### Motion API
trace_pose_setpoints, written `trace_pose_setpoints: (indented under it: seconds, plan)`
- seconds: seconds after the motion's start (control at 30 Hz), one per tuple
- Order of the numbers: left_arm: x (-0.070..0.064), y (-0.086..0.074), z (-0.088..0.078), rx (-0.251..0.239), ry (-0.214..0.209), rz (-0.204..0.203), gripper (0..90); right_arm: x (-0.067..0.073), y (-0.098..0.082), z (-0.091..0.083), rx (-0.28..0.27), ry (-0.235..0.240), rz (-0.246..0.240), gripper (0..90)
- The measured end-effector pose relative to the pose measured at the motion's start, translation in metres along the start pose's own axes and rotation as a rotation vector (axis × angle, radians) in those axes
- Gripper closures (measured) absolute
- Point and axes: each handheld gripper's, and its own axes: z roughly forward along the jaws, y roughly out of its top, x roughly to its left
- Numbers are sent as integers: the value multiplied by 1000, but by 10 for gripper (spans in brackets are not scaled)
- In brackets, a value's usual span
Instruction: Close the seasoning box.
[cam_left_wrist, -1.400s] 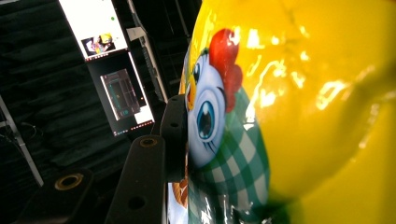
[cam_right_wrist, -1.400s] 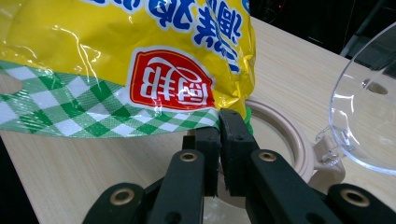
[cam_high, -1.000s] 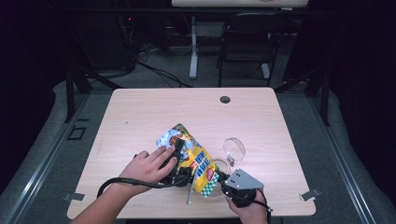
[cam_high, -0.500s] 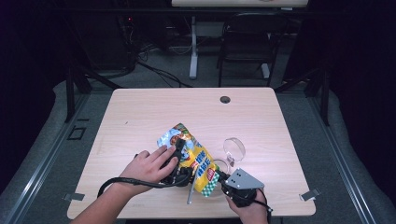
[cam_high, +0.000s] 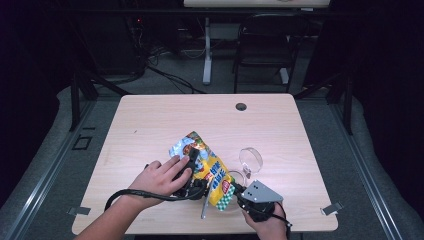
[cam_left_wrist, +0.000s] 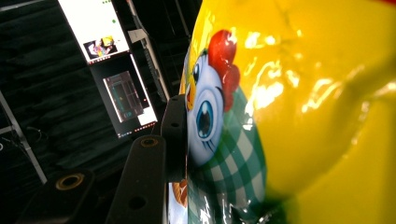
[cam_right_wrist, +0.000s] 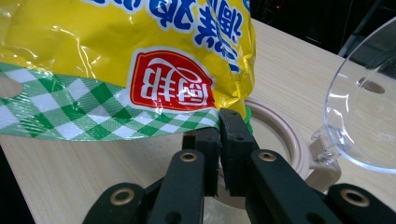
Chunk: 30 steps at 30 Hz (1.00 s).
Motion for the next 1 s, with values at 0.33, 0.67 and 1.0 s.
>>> trace_pose_setpoints:
  seconds: [0.33, 0.67, 1.0]
  plan:
    - [3, 1, -1, 3, -4, 19, 670, -1, 0, 0, 3, 0, 4, 870]
    - [5, 3, 0, -7, 5, 33, 670, -1, 0, -1, 6, 6, 12, 871]
    - [6, 5, -2, -7, 10, 52, 677, -2, -2, 1, 9, -1, 11, 871]
